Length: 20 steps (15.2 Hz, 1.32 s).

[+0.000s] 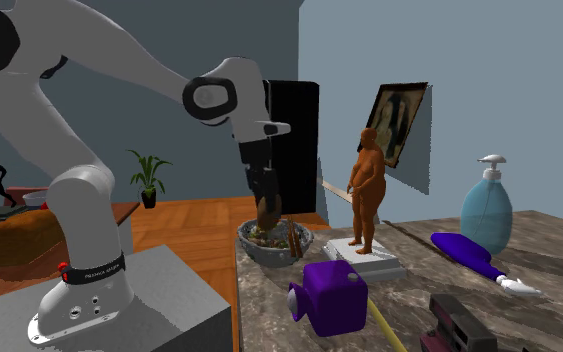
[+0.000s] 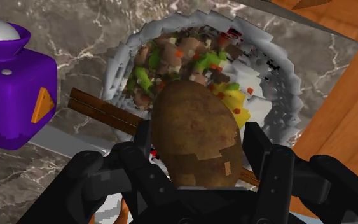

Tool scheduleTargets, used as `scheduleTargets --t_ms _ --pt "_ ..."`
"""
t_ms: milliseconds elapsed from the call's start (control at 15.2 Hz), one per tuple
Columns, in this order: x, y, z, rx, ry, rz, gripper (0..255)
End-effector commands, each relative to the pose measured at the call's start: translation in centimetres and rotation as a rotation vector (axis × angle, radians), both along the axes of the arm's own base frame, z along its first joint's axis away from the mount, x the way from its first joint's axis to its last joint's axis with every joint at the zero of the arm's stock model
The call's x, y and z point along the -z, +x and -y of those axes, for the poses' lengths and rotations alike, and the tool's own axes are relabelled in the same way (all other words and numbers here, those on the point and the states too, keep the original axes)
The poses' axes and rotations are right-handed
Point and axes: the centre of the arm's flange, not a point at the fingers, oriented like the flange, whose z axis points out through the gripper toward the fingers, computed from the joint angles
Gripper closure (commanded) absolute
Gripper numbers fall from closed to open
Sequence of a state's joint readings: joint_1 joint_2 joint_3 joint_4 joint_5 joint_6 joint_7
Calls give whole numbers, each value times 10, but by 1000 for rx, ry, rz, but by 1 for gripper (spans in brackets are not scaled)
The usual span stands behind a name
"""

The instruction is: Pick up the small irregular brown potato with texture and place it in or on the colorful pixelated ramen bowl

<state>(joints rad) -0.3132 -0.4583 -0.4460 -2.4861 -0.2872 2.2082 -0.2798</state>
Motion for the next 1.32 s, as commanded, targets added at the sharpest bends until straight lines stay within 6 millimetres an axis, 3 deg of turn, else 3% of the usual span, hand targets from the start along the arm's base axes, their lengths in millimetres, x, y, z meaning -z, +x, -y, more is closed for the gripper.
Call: scheduleTargets --t_ms 0,528,594,924,1188,1254 --pt "10 0 0 0 0 1 255" --pt "15 0 0 0 0 1 255" --pt "14 -1 0 0 0 1 0" --pt "15 0 0 0 0 1 0" --pt "-34 -5 -6 0 0 1 0" --pt "-34 -5 -6 0 0 1 0"
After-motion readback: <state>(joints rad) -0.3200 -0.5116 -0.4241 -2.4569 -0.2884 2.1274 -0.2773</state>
